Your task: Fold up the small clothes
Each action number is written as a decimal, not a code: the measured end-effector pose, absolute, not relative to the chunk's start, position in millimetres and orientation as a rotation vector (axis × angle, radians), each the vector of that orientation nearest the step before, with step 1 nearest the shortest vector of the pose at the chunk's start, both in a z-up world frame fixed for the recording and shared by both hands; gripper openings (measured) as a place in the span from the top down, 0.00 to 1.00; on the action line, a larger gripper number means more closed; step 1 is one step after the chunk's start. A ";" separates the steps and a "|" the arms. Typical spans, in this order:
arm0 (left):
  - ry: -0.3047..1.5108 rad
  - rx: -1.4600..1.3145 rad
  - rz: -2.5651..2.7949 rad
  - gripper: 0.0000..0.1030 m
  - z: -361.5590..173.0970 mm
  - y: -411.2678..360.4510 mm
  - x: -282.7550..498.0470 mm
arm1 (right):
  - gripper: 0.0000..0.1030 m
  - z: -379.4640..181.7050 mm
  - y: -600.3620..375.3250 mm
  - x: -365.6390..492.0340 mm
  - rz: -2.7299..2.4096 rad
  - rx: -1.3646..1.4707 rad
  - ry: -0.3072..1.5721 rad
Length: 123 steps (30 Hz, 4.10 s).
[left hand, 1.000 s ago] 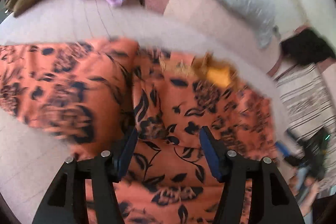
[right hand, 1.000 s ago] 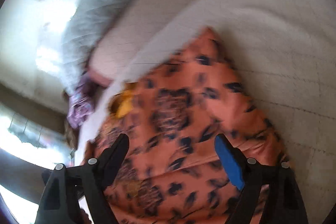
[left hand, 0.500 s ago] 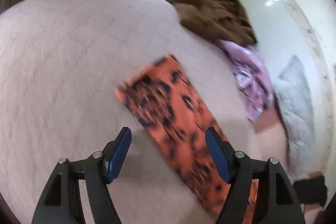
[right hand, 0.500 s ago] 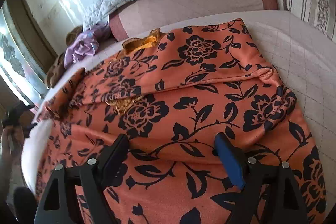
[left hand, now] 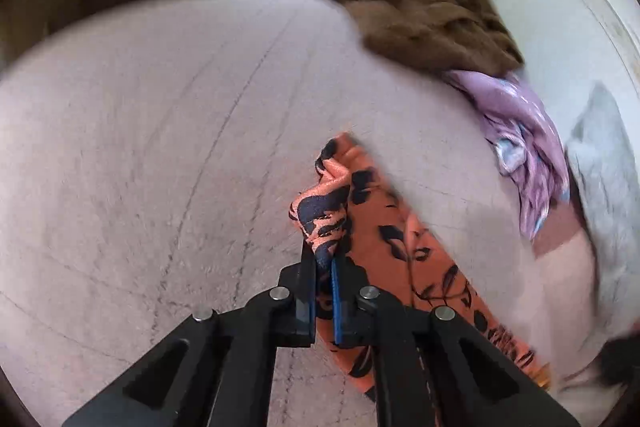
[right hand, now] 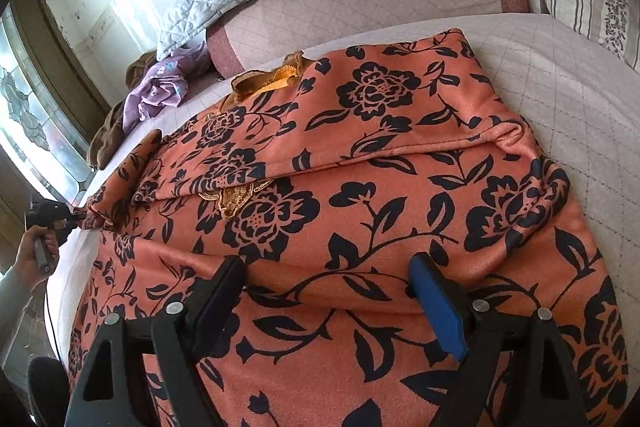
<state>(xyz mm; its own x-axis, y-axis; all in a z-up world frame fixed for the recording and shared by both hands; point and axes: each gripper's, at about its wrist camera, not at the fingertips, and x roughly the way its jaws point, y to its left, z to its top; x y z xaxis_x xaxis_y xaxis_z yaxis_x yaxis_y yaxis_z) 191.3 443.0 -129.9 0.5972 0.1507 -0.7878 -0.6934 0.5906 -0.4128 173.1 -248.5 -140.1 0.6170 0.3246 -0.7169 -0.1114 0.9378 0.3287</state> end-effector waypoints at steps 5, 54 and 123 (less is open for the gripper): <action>0.635 -0.592 0.423 0.95 -47.0 378.9 190.4 | 0.16 -141.3 -252.4 172.3 0.267 0.297 0.860; 0.917 -0.616 0.054 0.31 -120.8 231.5 221.7 | 0.23 -118.6 -344.3 247.2 0.203 0.921 0.914; 0.831 -0.355 -0.099 0.39 -111.9 184.3 255.8 | 0.35 -95.8 -328.4 305.9 0.318 0.540 0.951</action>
<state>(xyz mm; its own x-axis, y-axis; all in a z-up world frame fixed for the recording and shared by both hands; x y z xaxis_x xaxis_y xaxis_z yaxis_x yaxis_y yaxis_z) 255.8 184.3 -111.9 0.6732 -0.2239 -0.7047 -0.0515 0.9365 -0.3468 305.9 -328.4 -95.8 0.5495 0.4835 -0.6814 -0.0229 0.8239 0.5662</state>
